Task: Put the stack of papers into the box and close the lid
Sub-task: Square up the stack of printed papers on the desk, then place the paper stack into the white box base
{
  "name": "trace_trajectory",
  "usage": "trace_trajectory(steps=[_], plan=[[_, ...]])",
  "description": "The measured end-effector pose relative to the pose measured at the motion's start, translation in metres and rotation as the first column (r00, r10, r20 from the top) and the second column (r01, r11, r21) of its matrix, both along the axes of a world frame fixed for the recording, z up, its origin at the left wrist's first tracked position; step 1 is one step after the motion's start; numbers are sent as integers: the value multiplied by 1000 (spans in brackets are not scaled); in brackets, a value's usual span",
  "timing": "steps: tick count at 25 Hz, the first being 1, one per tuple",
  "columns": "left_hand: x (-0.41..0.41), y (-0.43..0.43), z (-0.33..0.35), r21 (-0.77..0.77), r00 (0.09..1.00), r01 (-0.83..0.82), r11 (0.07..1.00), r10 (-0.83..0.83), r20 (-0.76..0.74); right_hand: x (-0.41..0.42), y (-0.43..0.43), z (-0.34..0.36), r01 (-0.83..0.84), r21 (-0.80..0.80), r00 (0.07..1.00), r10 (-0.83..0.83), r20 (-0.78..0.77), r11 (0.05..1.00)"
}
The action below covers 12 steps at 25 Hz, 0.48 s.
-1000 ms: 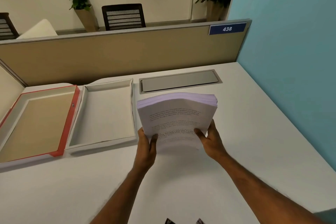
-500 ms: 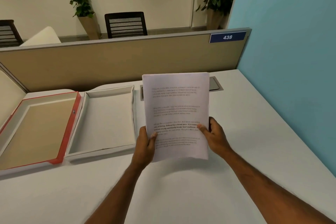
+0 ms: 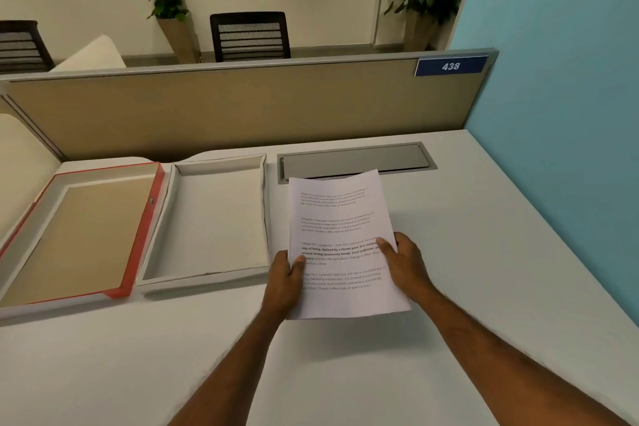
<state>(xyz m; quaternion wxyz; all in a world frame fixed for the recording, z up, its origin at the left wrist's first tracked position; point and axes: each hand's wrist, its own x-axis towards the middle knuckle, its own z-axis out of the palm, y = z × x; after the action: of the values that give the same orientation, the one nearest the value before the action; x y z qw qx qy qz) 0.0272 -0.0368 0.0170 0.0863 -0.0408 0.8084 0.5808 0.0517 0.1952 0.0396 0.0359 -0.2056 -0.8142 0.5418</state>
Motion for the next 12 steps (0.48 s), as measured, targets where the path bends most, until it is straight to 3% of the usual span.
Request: trace_trajectory(steps=[12], plan=[[-66, -98, 40, -70, 995, -90, 993, 87, -49, -88, -94, 29, -57, -62, 996, 53, -73, 996]])
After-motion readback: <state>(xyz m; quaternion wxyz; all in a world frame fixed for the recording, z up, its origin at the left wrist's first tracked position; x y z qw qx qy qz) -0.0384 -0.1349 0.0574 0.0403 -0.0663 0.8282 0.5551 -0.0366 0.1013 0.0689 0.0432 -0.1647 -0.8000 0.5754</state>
